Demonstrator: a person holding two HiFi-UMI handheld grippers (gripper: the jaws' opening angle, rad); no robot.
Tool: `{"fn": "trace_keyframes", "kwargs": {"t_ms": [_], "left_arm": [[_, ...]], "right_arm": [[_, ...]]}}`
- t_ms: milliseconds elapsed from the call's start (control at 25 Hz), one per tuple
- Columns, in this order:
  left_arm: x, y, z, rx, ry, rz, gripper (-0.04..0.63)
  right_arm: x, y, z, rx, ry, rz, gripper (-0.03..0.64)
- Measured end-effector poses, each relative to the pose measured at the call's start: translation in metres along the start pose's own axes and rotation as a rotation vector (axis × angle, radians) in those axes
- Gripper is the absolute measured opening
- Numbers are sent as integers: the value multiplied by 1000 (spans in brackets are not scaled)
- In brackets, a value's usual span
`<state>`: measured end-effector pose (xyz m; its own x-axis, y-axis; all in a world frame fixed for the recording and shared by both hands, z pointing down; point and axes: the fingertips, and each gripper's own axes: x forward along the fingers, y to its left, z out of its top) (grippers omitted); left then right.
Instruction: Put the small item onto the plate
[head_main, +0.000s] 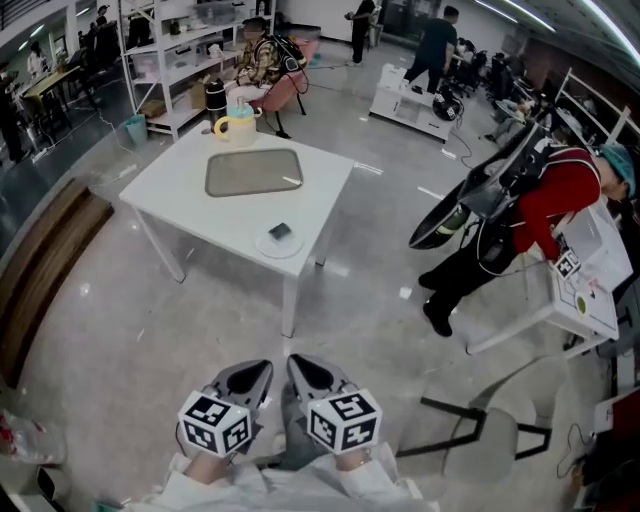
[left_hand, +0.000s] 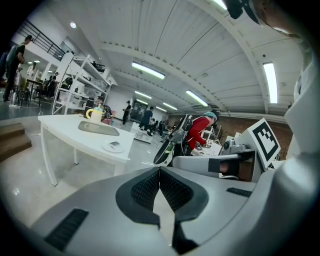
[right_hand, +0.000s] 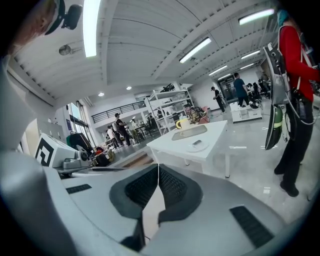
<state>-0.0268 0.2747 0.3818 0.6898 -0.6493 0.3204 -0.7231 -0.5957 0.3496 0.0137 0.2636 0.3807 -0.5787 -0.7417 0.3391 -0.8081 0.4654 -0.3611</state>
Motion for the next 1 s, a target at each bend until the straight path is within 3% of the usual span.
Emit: {"fn": "trace_keyframes", "kwargs": {"t_ms": [440,1000], "left_arm": [[58,54,36,-23,5,48,11],[170,126,114,-40,-23,117,11]], "right_arm": [[65,-45,41,-40,24,28,17],[160,-132,123,-92,59,67,17]]}}
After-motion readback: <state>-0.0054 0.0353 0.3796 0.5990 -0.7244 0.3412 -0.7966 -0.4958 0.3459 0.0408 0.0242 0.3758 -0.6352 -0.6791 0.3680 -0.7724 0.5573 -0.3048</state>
